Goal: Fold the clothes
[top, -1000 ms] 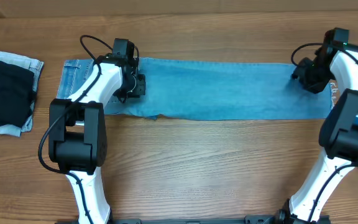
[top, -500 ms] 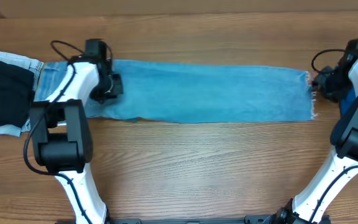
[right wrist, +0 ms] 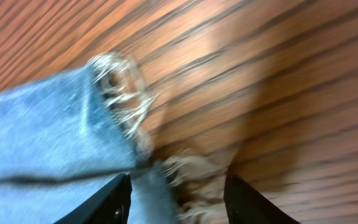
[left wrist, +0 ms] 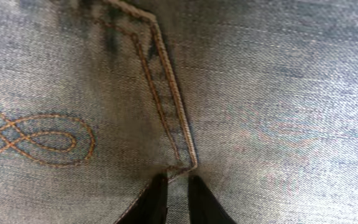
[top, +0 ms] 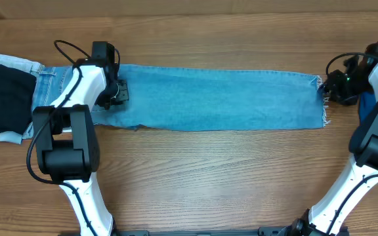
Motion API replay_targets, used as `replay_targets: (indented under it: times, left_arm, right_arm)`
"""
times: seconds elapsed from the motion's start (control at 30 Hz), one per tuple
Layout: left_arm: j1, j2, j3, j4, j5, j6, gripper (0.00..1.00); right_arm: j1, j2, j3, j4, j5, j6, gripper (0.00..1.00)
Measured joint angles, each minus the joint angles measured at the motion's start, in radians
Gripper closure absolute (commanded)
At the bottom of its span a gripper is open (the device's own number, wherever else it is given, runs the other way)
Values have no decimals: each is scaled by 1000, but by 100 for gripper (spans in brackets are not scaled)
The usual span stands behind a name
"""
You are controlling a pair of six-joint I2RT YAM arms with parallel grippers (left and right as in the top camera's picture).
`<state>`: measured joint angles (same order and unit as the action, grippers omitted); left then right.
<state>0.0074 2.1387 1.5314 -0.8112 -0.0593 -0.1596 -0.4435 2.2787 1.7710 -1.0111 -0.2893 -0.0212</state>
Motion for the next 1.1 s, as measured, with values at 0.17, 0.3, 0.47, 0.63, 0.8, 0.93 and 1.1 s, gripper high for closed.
replay_targets:
  times: [0.17, 0.3, 0.47, 0.63, 0.8, 0.93, 1.1]
  left_arm:
    - [-14, 7, 37, -50, 33, 19, 49]
    - [-13, 25, 213, -188, 63, 26, 48]
    - [-13, 23, 385, -251, 75, 30, 48]
    - [-13, 22, 394, -290, 74, 32, 48]
    - [-13, 21, 394, -298, 74, 33, 48]
    - [-13, 21, 394, -300, 74, 33, 48]
    - [-13, 21, 394, -301, 74, 33, 47]
  right_arm:
    - [1, 0, 0, -6, -56, -42, 65]
    - [1, 0, 0, -7, -72, -59, 79]
    - [1, 0, 0, -6, -74, -55, 96]
    - [1, 0, 0, 9, -74, -49, 96]
    - [1, 0, 3, 37, -113, -18, 96]
    - [0, 0, 44, 76, -157, 18, 96]
    - [0, 0, 56, 112, -193, 40, 96]
